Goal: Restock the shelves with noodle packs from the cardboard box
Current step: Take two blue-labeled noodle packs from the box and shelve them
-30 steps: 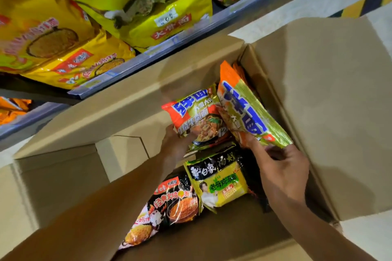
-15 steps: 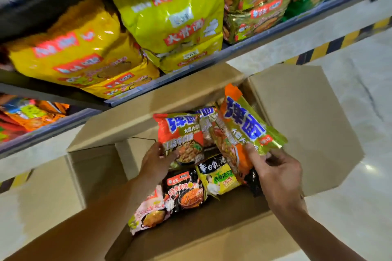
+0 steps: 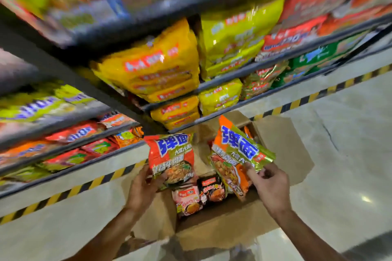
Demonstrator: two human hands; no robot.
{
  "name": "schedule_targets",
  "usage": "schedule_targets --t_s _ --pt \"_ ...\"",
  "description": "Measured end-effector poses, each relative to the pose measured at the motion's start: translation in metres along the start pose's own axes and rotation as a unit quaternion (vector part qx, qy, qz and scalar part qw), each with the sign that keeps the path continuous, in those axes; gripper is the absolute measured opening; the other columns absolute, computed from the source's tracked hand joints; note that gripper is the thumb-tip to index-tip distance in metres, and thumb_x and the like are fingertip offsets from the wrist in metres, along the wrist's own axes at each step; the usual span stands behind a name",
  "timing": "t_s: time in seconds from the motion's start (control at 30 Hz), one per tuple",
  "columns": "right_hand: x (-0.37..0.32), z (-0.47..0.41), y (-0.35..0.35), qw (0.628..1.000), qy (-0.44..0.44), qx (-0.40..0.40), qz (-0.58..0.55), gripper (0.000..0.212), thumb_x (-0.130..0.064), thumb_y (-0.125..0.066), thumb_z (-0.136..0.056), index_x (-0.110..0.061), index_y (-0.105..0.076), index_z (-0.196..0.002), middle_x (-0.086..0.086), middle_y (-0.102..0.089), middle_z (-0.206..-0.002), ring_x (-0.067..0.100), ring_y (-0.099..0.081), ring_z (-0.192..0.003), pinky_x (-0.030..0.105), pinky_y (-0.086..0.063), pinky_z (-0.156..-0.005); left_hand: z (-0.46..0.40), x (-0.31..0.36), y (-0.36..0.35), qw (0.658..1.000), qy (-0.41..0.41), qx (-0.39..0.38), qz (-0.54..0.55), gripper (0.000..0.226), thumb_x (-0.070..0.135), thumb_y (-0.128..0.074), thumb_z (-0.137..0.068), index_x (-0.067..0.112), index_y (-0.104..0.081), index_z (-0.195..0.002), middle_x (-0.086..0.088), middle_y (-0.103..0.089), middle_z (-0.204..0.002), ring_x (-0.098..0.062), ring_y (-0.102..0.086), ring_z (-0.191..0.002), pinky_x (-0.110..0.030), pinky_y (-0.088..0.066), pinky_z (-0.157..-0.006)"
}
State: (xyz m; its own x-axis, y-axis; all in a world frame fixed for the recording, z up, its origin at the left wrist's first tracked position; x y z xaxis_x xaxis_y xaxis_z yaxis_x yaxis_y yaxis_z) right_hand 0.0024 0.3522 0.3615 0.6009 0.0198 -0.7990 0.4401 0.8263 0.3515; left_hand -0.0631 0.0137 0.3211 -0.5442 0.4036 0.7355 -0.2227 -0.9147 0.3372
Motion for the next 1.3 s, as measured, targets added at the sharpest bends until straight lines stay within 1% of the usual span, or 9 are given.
schedule_targets --t_s 0.07,0.23,0.4,0.57,0.73,0.83,0.93,1.07,1.3 --pt "-0.042 0.03 0.007 1.0 0.024 -0.006 0.01 0.055 -0.028 -0.081 -0.081 0.006 -0.042 -0.062 0.007 -0.044 -0.052 0.01 -0.046 -0.046 0.027 -0.036 -0.052 0.03 0.031 0.036 1.0 -0.019 -0.011 0.007 0.042 0.033 -0.076 -0.086 0.022 -0.063 -0.125 0.002 -0.073 -0.116 -0.018 -0.07 -0.105 -0.041 -0.057 -0.089" --pt "-0.137 0.103 0.019 0.995 0.098 0.002 0.022 0.031 -0.029 -0.077 -0.084 -0.011 -0.061 -0.063 -0.004 -0.065 -0.075 0.005 -0.062 -0.062 0.011 -0.045 -0.058 0.103 0.104 0.106 0.997 -0.072 0.0 0.041 0.043 0.007 -0.071 -0.088 0.018 -0.059 -0.128 0.007 -0.073 -0.113 0.001 -0.068 -0.097 -0.011 -0.053 -0.073" --pt "-0.21 0.173 0.026 0.99 0.141 -0.029 -0.01 0.033 -0.028 -0.075 -0.087 0.001 -0.065 -0.074 0.009 -0.068 -0.06 0.012 -0.06 -0.05 0.017 -0.042 -0.045 0.164 0.147 0.167 0.991 -0.117 0.01 0.059 0.037 0.007 -0.07 -0.089 0.015 -0.062 -0.124 -0.003 -0.073 -0.114 -0.011 -0.071 -0.098 -0.018 -0.056 -0.074" --pt "-0.256 0.228 0.039 0.982 0.181 -0.051 -0.014 0.021 -0.021 -0.075 -0.086 -0.001 -0.071 -0.081 0.004 -0.073 -0.065 0.005 -0.066 -0.053 0.014 -0.048 -0.048 0.218 0.173 0.206 0.984 -0.154 0.02 0.083 0.039 0.01 -0.07 -0.089 0.015 -0.06 -0.126 -0.001 -0.072 -0.119 -0.019 -0.066 -0.113 -0.041 -0.053 -0.097" --pt "-0.283 0.271 0.048 0.965 0.227 -0.12 -0.045 0.008 -0.019 -0.072 -0.088 -0.011 -0.072 -0.087 -0.003 -0.077 -0.079 0.009 -0.074 -0.068 0.015 -0.053 -0.053 0.28 0.189 0.228 0.976 -0.18 0.061 0.103 0.044 0.022 -0.072 -0.089 0.03 -0.055 -0.129 0.011 -0.069 -0.118 -0.008 -0.061 -0.115 -0.028 -0.05 -0.097" --pt "-0.298 0.292 0.049 0.952 0.259 -0.152 -0.058 0.011 -0.02 -0.071 -0.089 -0.01 -0.071 -0.084 -0.008 -0.076 -0.075 0.005 -0.071 -0.067 0.012 -0.05 -0.055 0.323 0.193 0.245 0.97 -0.196 0.099 0.101 0.04 0.025 -0.073 -0.088 0.042 -0.057 -0.119 0.02 -0.071 -0.111 0.001 -0.063 -0.11 -0.027 -0.05 -0.096" --pt "-0.315 0.312 0.045 0.941 0.284 -0.173 -0.06 0.011 -0.023 -0.071 -0.088 -0.013 -0.071 -0.084 -0.015 -0.074 -0.07 0.0 -0.07 -0.069 0.007 -0.046 -0.055 0.363 0.197 0.266 0.962 -0.207 0.138 0.115 0.043 0.024 -0.075 -0.086 0.036 -0.057 -0.124 0.012 -0.071 -0.115 0.002 -0.065 -0.108 -0.021 -0.055 -0.089" --pt "-0.349 0.347 0.031 0.92 0.318 -0.215 -0.075 0.028 -0.016 -0.066 -0.092 -0.016 -0.054 -0.067 -0.015 -0.061 -0.048 -0.01 -0.057 -0.048 0.004 -0.037 -0.045 0.417 0.192 0.297 0.945 -0.226 0.197 0.132 0.045 0.028 -0.073 -0.087 0.031 -0.058 -0.129 0.012 -0.07 -0.118 0.001 -0.064 -0.11 -0.012 -0.052 -0.08" --pt "-0.391 0.422 -0.017 0.887 0.371 -0.267 -0.058 0.045 -0.044 -0.068 -0.084 -0.002 -0.058 -0.072 0.0 -0.064 -0.058 0.005 -0.055 -0.053 0.017 -0.04 -0.049 0.491 0.175 0.369 0.916 -0.255 0.264 0.162 0.039 0.023 -0.071 -0.089 0.027 -0.059 -0.127 0.014 -0.072 -0.112 -0.003 -0.066 -0.108 -0.028 -0.054 -0.094"
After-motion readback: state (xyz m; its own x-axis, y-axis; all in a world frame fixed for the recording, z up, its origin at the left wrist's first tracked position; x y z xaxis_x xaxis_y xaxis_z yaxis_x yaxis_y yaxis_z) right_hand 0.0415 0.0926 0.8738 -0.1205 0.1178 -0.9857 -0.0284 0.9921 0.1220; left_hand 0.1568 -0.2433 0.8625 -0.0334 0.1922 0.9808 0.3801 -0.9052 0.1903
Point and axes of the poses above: each hand's wrist, its own z-axis away from the middle knuckle, its own y-axis out of the back of the hand, x = y × z, the point moved 5 cm from there along -z, towards the middle knuckle
